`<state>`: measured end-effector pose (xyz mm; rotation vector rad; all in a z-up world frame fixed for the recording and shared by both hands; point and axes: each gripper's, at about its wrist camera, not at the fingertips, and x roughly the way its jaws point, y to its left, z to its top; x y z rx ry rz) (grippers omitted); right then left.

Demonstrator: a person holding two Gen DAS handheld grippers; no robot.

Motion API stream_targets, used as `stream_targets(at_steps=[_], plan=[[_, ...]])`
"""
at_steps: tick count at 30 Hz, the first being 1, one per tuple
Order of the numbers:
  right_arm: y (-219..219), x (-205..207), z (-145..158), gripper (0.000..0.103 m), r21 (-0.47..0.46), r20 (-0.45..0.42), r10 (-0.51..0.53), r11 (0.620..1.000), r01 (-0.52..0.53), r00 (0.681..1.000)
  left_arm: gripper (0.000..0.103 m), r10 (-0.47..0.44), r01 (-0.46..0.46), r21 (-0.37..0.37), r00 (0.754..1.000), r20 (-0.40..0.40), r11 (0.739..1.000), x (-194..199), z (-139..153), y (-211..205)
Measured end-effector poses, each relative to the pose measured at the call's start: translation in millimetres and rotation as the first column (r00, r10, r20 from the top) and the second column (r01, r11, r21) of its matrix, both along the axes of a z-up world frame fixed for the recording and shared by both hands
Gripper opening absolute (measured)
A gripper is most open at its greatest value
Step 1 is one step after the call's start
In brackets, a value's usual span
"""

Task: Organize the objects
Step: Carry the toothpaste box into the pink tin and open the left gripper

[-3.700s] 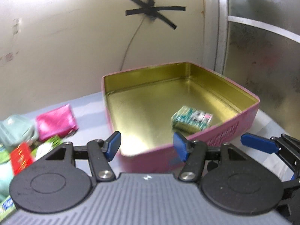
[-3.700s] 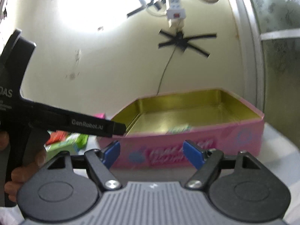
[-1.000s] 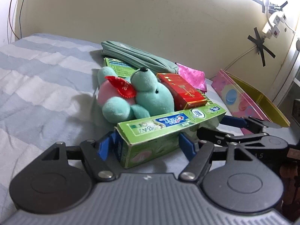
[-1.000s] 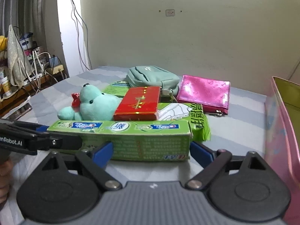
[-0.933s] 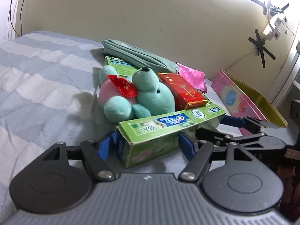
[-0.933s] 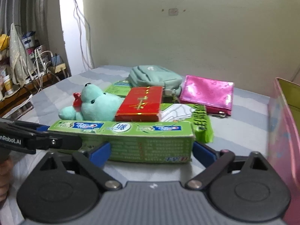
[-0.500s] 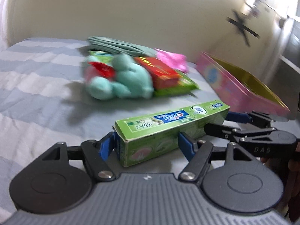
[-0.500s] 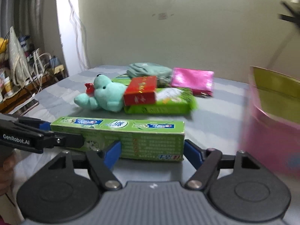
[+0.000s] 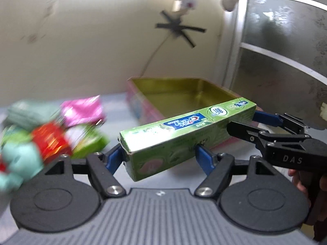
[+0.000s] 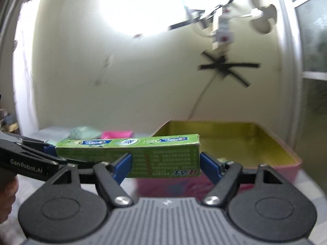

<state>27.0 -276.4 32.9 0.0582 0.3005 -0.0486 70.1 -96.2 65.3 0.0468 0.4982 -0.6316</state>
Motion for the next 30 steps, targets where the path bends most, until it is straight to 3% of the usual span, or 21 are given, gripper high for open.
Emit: stream_targets(at_steps=[7,15,18,25,30], plan=[[-70,27,-6,0.074,0.057,0.003,-0.106,0.993,0.105,0.994,0.078,-0.065,0.065,0.021,0.998,-0.008,0.998,45,5,-65],[-130,67,-35,0.077,0.122,-0.051,-0.126,0.984,0.132,0.991,0.081,-0.043,0.046,0.084,0.998,-0.037,0.995,87,-7,-109],[-131,76,-44,0.083,0.112,-0.045,-0.167,0.979,0.171,0.985,0.079,0.001,-0.003,0.147,1.000,0.010,0.989,89,-12,-120],[-120,62,-43,0.083,0.086,0.022,-0.179,0.980,0.177,0.984,0.080,0.056,-0.066,0.233,0.997,0.052,0.970,78,-11,-122],[-106,37,-39,0.084,0.151,0.097,-0.185,0.974,0.169,0.978,0.080,0.073,-0.089,0.256,0.995,0.070,0.963,60,-8,-113]])
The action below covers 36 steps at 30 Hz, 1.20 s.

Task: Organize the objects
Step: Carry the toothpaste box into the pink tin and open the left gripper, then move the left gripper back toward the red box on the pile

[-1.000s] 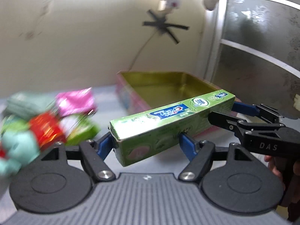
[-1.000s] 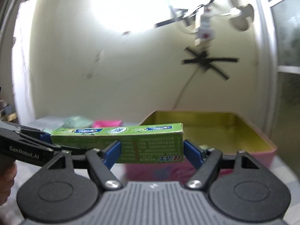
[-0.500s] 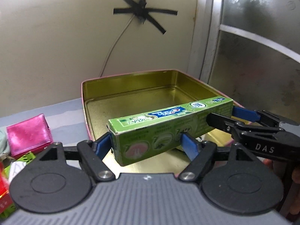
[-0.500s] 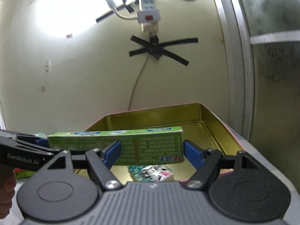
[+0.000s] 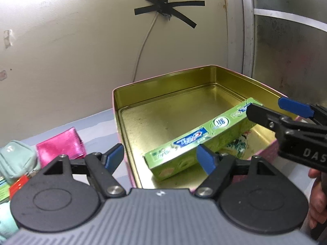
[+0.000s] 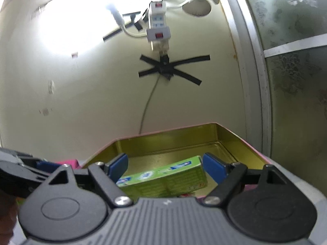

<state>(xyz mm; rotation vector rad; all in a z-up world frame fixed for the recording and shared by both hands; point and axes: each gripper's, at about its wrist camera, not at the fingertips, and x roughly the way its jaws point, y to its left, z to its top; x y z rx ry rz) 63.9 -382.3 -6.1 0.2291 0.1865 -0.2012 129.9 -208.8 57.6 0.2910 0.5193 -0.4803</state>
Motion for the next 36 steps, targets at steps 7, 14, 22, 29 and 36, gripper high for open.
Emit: stream_targets(at_steps=[7,14,22,29,36], plan=[[33,-39,-3,0.092,0.052,0.083,-0.018,0.999,0.013,0.996,0.080,0.019,-0.019,0.000,1.000,0.016,1.000,-21,6,24],[64,-53,-20,0.087,0.074,-0.004,0.085,0.994,-0.085,0.996,0.080,0.057,-0.057,-0.017,0.998,-0.010,0.998,-37,-2,66],[111,-39,-26,0.088,0.056,-0.130,0.196,0.980,-0.190,0.972,0.080,0.160,-0.161,-0.001,0.985,-0.066,0.987,-33,-23,114],[150,-27,-25,0.088,-0.015,-0.198,0.249,0.966,-0.257,0.948,0.080,0.233,-0.232,0.020,0.970,-0.066,0.973,-26,-38,151],[182,-8,-25,0.084,-0.021,-0.267,0.311,0.944,-0.328,0.912,0.080,0.301,-0.301,0.014,0.948,-0.108,0.953,-21,-54,190]])
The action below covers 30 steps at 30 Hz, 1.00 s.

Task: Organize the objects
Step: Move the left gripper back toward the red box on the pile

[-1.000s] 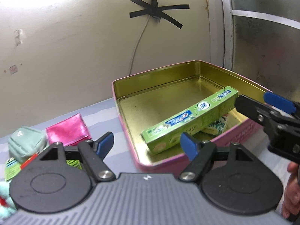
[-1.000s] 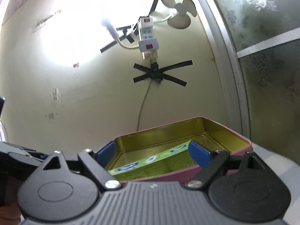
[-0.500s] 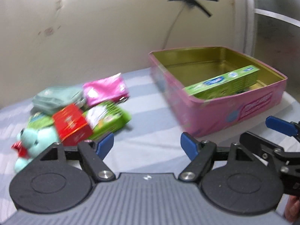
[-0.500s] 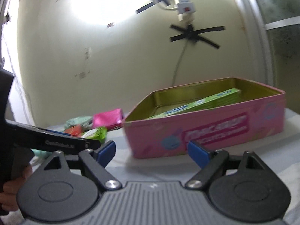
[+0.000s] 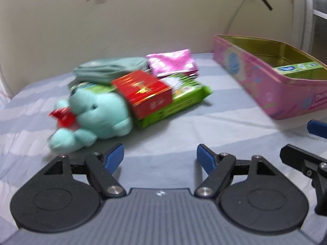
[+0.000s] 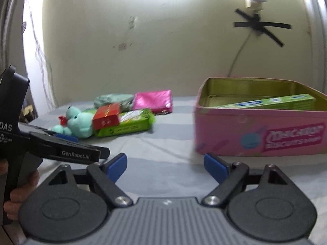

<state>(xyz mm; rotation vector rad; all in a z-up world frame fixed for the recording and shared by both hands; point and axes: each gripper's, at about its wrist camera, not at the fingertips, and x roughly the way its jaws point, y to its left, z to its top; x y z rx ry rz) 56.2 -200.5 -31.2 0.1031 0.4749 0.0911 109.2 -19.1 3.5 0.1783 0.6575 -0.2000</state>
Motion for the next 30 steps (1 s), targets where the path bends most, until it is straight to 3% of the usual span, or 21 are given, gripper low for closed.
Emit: stream_targets(at_steps=[7,20,24,30], plan=[[31,18,-4,0.078,-0.043,-0.041,0.069,0.997,-0.070,0.997,0.080,0.054,-0.054,-0.032,0.999,-0.011,0.998,6,-5,29],[50,52,-9,0.073,-0.042,-0.123,0.118,0.991,-0.124,0.985,0.084,0.056,-0.057,-0.080,0.998,-0.015,0.995,13,-8,48],[56,65,-6,0.066,-0.046,-0.122,0.142,0.988,-0.149,0.982,0.084,0.057,-0.058,-0.175,0.998,-0.011,0.983,8,-1,72],[82,82,8,0.064,-0.051,-0.070,0.227,0.972,-0.230,0.972,0.084,0.144,-0.118,-0.270,0.987,0.078,0.956,2,23,121]])
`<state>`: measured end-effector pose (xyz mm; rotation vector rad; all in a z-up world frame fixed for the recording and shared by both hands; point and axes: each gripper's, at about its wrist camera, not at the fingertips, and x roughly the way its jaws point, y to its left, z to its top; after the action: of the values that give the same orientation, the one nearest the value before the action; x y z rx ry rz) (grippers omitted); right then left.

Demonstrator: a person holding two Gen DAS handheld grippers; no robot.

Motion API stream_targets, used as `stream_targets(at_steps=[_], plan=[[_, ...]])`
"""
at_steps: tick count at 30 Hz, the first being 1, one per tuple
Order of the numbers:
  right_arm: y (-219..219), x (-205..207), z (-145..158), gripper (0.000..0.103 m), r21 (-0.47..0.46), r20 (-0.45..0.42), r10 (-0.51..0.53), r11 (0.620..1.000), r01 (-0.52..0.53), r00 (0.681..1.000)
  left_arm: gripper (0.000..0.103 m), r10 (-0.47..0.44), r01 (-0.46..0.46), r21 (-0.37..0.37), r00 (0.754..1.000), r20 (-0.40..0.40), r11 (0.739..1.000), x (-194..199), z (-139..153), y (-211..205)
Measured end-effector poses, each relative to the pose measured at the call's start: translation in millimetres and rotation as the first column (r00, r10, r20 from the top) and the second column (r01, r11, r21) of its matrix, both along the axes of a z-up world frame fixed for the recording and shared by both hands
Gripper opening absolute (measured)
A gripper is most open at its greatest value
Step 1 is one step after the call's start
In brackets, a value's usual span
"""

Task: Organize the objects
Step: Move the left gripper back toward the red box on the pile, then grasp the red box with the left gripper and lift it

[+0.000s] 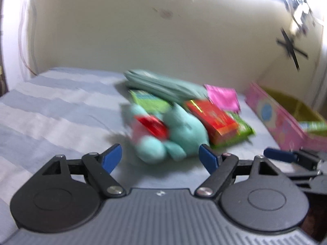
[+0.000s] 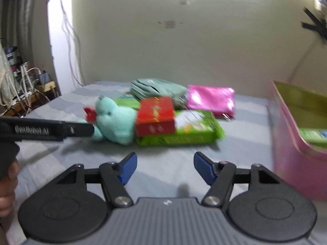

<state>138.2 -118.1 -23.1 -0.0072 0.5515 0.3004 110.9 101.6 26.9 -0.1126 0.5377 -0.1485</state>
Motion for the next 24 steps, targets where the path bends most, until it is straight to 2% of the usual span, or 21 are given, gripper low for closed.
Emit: stream_targets(at_steps=[3,6,11,13,16,19,22,24], plan=[[16,11,8,0.062,-0.009,0.032,0.041,0.999,-0.040,0.999,0.083,0.040,-0.039,-0.035,0.999,0.026,0.999,4,9,20],[26,27,11,0.064,-0.047,0.058,0.033,0.998,-0.030,0.998,0.083,0.052,-0.051,-0.068,0.998,0.022,0.996,10,11,27],[28,65,0,0.065,-0.041,-0.014,0.011,0.999,-0.012,1.000,0.083,0.031,-0.030,-0.103,0.999,0.013,0.994,11,7,24],[26,74,-6,0.058,-0.033,-0.021,0.003,0.999,-0.004,1.000,0.083,0.012,-0.012,-0.106,1.000,0.006,0.994,11,5,18],[21,61,-3,0.057,-0.012,-0.008,0.026,1.000,-0.026,1.000,0.083,-0.031,0.032,-0.108,0.999,0.006,0.994,6,5,15],[12,29,-3,0.057,-0.039,0.011,0.078,0.996,-0.077,0.997,0.083,-0.109,0.111,-0.115,0.994,0.022,0.987,-2,9,3],[-5,-7,-4,0.058,-0.060,-0.006,0.151,0.987,-0.151,0.988,0.083,-0.229,0.231,-0.122,0.973,0.030,0.965,-10,13,-17],[-21,-33,-6,0.058,-0.054,-0.033,0.186,0.981,-0.188,0.982,0.083,-0.313,0.312,-0.116,0.950,0.017,0.943,-14,11,-37]])
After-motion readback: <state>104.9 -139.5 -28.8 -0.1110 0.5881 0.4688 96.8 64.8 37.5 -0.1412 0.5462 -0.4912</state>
